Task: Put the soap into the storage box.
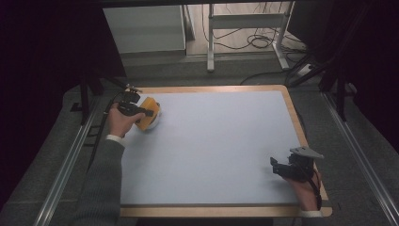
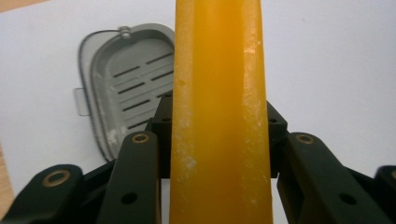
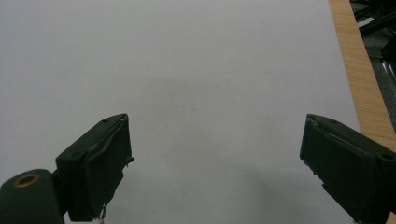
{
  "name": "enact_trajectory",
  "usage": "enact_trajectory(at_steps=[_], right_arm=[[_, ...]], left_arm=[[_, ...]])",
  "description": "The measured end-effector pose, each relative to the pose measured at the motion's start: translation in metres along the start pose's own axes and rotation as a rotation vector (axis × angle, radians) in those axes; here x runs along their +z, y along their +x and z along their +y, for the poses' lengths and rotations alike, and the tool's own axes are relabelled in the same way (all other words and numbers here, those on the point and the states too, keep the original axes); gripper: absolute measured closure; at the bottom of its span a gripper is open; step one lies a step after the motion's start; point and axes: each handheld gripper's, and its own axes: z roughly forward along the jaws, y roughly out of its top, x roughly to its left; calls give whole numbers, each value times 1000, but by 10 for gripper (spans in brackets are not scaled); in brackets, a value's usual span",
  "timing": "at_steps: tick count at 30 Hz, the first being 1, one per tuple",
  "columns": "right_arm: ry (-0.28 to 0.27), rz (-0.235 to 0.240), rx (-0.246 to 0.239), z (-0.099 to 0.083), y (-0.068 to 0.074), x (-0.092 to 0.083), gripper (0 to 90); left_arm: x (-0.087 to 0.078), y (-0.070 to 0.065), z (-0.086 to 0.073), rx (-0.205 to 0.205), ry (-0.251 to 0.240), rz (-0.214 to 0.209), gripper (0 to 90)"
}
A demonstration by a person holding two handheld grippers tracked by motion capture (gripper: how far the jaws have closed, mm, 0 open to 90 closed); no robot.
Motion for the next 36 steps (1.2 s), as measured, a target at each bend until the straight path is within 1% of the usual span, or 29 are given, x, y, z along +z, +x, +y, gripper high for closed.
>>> enact_trajectory(at_steps=[4,8,9,13,15,19,20,22,23,26,27,32,34,35,36], right_arm=[[8,-1,0,-1,0,2,90],[-10,-16,-11,0,1,0,90],[-14,-20,-13,0,2,-1,91],[-12,-20,-12,0,2,0,90],[-6,-20,-14,-1,1,1,90],[-8,-21,-13,-1,0,0,90],[-7,-21,-12,-1,0,0,90],[-6,-21,-11,-1,0,0,90],[-6,-21,-11,-1,0,0,90],[-7,-21,-12,-1,0,0,90],[-4,-22,-10,-1,0,0,90],[2,-18,-9,-2,-1,2,90],[5,-21,-9,-2,-1,2,90],[6,-20,-9,-2,-1,2,90],[7,-19,-8,-3,-1,2,90]], left_arm=[[4,4,1,-9,5,-7,608],[6,7,3,-23,2,-14,608],[8,9,4,-32,5,-22,608],[9,10,7,-36,10,-12,608],[10,12,11,-48,-4,-15,608],[12,15,15,-57,-4,-10,608],[13,16,16,-68,-7,-12,608],[16,21,18,-103,-15,-22,608],[19,25,19,-121,-23,-10,608],[22,29,21,-132,-21,-4,608],[25,32,22,-133,-16,5,608],[31,35,21,-144,-7,4,608],[37,37,21,-149,13,-13,608],[39,37,21,-155,15,-18,608],[40,38,21,-149,25,-15,607]])
